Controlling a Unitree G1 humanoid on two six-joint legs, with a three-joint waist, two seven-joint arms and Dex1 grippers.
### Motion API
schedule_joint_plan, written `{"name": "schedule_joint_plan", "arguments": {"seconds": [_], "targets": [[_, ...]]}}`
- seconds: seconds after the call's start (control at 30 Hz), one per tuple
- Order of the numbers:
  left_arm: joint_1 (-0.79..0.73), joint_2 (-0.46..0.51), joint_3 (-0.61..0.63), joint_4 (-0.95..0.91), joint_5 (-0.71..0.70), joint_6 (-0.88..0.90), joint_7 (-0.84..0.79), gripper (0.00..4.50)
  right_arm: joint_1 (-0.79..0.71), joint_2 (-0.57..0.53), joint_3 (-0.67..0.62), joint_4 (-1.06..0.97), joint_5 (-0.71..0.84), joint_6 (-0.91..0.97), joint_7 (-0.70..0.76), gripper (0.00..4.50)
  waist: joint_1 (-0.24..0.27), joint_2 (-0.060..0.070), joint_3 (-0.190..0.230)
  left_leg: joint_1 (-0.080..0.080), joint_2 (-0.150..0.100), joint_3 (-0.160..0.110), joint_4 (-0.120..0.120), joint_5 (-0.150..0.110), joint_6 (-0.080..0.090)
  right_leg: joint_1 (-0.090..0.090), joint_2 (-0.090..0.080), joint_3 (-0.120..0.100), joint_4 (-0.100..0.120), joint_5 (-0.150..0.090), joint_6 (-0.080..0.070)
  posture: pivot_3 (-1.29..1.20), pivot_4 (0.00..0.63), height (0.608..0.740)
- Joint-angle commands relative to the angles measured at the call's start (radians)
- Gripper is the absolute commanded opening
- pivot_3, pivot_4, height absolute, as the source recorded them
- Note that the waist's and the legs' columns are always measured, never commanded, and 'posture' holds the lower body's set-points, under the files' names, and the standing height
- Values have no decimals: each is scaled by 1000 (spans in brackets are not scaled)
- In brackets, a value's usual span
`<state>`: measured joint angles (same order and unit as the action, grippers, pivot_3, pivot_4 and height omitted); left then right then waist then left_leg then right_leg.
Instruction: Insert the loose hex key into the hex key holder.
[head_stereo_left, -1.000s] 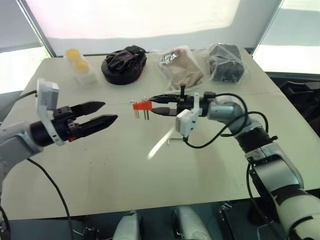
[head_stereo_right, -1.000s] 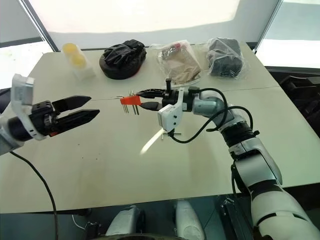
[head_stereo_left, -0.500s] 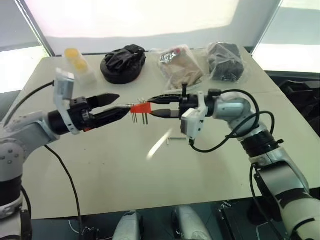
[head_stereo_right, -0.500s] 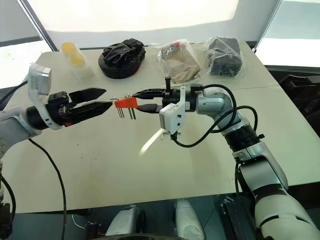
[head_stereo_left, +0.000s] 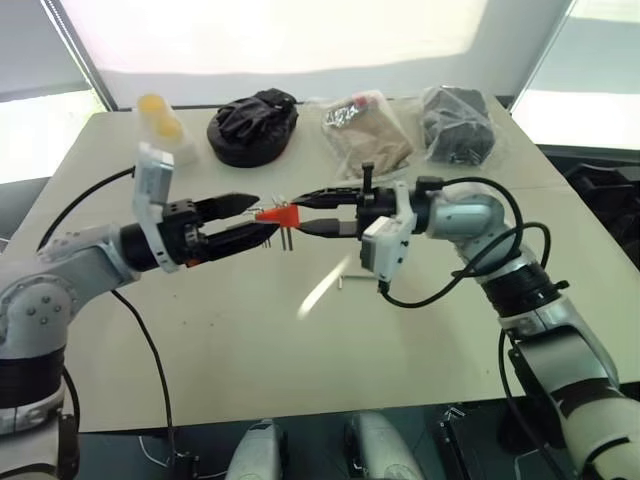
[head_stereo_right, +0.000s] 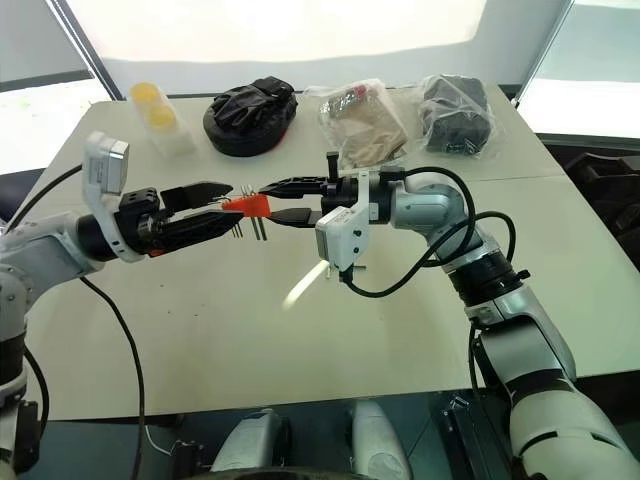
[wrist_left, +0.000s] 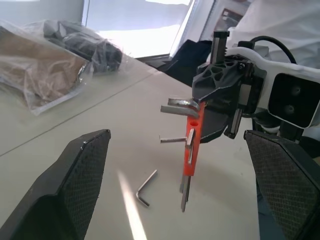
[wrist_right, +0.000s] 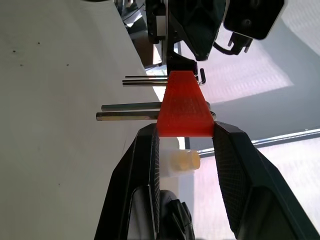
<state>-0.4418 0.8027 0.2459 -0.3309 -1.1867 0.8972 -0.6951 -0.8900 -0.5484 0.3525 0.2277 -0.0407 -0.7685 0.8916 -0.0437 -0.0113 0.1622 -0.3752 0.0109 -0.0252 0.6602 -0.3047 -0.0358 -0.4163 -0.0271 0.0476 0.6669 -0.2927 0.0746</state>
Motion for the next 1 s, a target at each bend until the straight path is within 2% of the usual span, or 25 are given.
{"name": "schedule_joint_plan", "arguments": {"seconds": [0.03,0.2,0.23,0.3,0.37,0.47,0.5,0.57,1.0], "targets": [[-25,-10,-8,-20,10,-3,-10,4500,-7,-5,-35,-49,29,12,1,989,1,0,0,0,0,0,0,0,0,0,0,0,0,0,0,0,150,740],[-31,-25,-32,-20,32,-7,-28,4500,-1,-7,-39,-68,31,33,5,989,1,0,0,-1,0,0,1,0,0,0,0,0,0,0,0,0,150,740],[-32,-27,-35,-20,35,-8,-33,3964,1,-7,-40,-72,30,36,5,989,1,0,0,-1,0,0,1,0,0,0,0,0,0,0,0,0,150,740],[-39,-37,-38,-18,40,-10,-32,3266,7,-9,-41,-80,29,42,6,989,1,0,0,0,0,0,1,0,0,0,0,0,0,0,0,0,150,740],[-48,-46,-39,-14,44,-9,-30,2105,13,-10,-43,-88,29,48,8,989,1,0,0,0,0,0,1,0,0,0,0,0,0,0,0,0,150,740],[-56,-56,-35,-11,47,-5,-31,565,19,-9,-43,-97,27,57,9,989,1,0,0,-1,0,0,1,0,0,0,0,0,0,0,0,0,150,740],[-57,-58,-34,-11,48,-3,-31,173,21,-9,-44,-99,27,59,10,989,1,0,0,-1,0,0,1,0,0,0,0,0,0,0,0,0,150,740],[-56,-61,-33,-10,51,-1,-32,33,23,-8,-45,-105,27,65,12,989,1,0,0,-1,0,0,1,0,0,0,0,0,0,0,0,0,150,740],[-48,-71,-34,-24,61,4,-21,33,25,0,-51,-123,35,81,18,989,1,0,0,-1,0,0,1,0,0,0,0,0,0,0,0,0,150,740]]}}
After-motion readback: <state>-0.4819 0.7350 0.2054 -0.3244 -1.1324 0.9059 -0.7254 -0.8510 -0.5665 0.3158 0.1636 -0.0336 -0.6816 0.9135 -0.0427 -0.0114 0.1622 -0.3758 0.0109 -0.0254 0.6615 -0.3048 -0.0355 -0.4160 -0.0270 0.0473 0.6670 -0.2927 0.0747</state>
